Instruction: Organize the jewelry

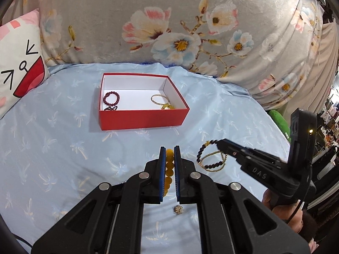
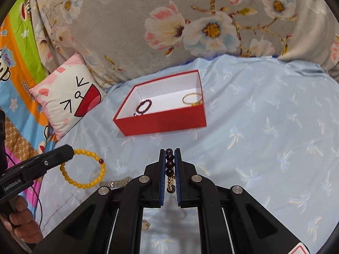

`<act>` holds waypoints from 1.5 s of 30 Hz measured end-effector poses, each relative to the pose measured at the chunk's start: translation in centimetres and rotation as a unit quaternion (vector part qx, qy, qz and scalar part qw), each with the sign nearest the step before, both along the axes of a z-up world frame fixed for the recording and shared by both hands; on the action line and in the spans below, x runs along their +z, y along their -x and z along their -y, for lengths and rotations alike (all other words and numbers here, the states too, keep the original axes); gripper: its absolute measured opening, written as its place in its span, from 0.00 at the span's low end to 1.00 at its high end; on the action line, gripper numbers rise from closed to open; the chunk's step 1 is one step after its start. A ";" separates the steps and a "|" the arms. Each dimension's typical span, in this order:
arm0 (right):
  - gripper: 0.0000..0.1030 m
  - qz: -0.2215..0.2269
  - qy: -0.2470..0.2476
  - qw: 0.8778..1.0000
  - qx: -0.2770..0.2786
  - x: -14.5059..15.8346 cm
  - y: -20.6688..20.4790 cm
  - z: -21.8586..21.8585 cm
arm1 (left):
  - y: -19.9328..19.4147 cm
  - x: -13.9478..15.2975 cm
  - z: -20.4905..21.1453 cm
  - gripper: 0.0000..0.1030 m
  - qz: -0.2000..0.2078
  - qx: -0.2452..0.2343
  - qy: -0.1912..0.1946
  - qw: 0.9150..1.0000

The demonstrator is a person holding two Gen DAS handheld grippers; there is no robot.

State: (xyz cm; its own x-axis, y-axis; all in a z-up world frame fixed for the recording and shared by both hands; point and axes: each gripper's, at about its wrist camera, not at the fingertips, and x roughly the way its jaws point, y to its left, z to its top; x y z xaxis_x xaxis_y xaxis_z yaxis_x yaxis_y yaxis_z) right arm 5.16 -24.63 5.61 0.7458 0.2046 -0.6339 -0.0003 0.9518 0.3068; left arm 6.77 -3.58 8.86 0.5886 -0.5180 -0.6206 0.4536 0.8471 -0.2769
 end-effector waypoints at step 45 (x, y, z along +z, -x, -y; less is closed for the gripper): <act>0.08 -0.043 0.043 0.998 0.008 -4.7 0.6 -1.3 | -0.2 -3.9 0.2 0.07 -0.046 0.002 -0.010 0.999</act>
State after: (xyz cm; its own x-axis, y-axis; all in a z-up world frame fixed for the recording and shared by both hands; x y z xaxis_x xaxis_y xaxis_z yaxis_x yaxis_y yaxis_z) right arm 4.52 -23.32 0.94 0.6845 0.1585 -0.7116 0.0064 0.9747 0.2232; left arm 6.93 -3.74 4.91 0.5311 -0.5023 -0.6824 0.4234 0.8549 -0.2998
